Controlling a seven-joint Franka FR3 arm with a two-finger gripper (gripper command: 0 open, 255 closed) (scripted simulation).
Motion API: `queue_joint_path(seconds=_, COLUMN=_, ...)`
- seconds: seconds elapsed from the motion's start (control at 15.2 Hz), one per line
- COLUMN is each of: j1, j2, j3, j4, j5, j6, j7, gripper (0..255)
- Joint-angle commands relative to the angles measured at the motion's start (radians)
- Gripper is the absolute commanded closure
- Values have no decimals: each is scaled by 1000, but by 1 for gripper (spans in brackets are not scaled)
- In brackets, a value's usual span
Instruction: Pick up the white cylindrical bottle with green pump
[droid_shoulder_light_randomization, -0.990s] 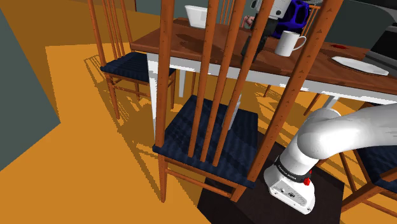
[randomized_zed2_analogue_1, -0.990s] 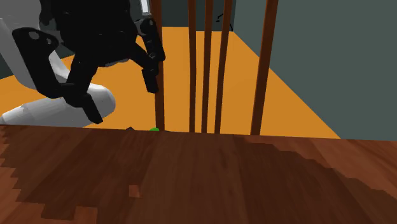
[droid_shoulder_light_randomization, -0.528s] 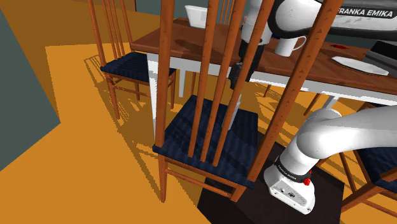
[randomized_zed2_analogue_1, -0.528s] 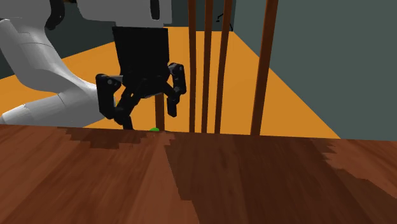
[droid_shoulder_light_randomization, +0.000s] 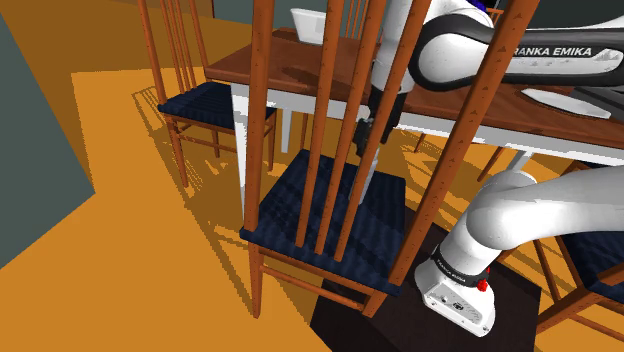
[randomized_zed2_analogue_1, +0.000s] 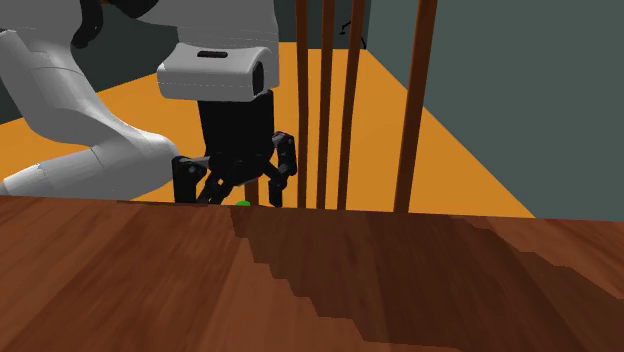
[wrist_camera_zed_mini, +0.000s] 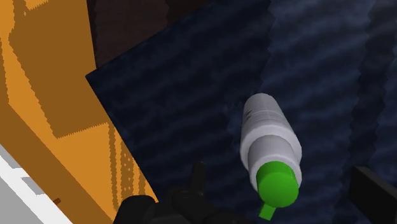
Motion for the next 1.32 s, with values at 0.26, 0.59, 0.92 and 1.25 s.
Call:
queue_joint_path(seconds=0.26, j1=1, j2=-3, j3=2, j4=-10, j5=2, j6=8, j7=1, gripper=255)
queue_joint_path(seconds=0.59, j1=2, j2=-3, j3=2, j4=-10, j5=2, j6=7, j7=2, gripper=255)
queue_joint_path(seconds=0.92, j1=-3, j2=1, j3=-6, j4=45, j5=-6, j6=-44, j7=-1, gripper=255)
queue_joint_path(seconds=1.25, j1=-9, j2=9, j3=-16, j4=117, j5=-15, j6=-106, j7=-5, gripper=255)
